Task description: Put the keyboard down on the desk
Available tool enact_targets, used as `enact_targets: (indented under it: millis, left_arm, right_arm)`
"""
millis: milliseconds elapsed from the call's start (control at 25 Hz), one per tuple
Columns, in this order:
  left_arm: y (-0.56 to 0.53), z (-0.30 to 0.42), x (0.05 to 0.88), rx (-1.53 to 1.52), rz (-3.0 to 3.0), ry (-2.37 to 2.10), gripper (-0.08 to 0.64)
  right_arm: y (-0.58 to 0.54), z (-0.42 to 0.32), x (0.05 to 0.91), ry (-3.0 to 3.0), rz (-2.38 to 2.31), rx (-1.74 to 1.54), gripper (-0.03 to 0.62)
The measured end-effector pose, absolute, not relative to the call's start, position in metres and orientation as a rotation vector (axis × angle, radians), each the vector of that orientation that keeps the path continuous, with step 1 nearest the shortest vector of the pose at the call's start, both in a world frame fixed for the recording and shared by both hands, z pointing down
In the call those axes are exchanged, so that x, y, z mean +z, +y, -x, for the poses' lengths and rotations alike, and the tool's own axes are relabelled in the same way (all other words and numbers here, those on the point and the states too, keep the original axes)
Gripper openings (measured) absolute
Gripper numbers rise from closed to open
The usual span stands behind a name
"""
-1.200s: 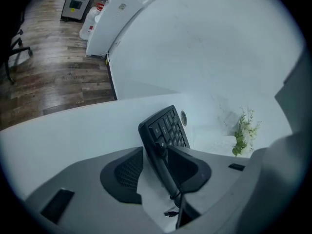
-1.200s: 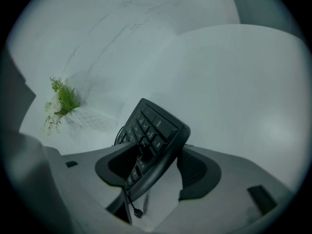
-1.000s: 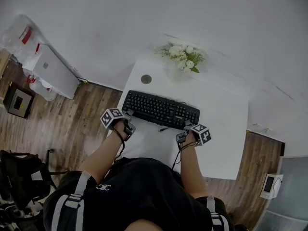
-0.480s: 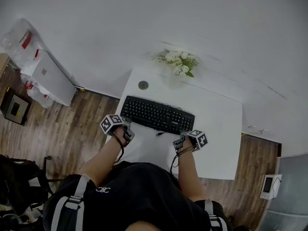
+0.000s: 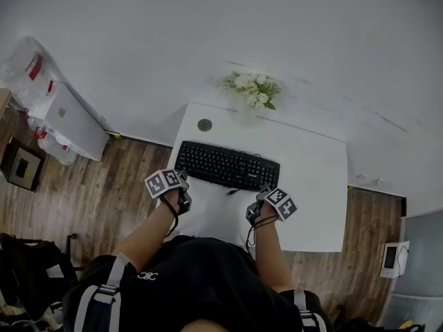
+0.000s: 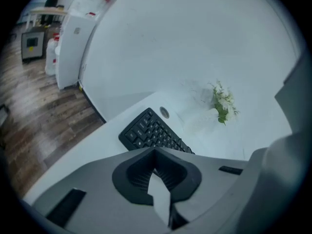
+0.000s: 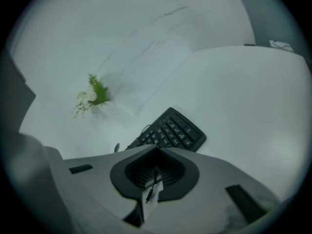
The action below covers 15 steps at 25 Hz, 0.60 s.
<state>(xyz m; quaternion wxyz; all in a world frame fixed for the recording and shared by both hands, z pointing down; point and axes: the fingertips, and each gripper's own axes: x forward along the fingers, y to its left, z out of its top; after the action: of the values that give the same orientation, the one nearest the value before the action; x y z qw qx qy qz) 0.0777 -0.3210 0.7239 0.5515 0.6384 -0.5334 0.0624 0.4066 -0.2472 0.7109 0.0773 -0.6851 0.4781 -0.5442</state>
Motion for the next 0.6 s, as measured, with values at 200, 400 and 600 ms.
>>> enact_targets:
  millis: [200,400,600]
  left_arm:
    - [-0.332,-0.076,0.686,0.34,-1.82,-1.371,0.0]
    - [-0.341,-0.093,0.641,0.45,-2.14,-1.398,0.0]
    - [-0.345,-0.118,0.574,0.434,-2.418,-1.405,0.0]
  right_arm:
    - [-0.268,-0.392,0.655,1.793,2.219,-1.23,-0.002]
    - [-0.285,-0.37,0.586,2.069,2.304,-0.697,0.0]
    - [-0.294,-0.347,0.518,2.222,2.294,-0.267,0.0]
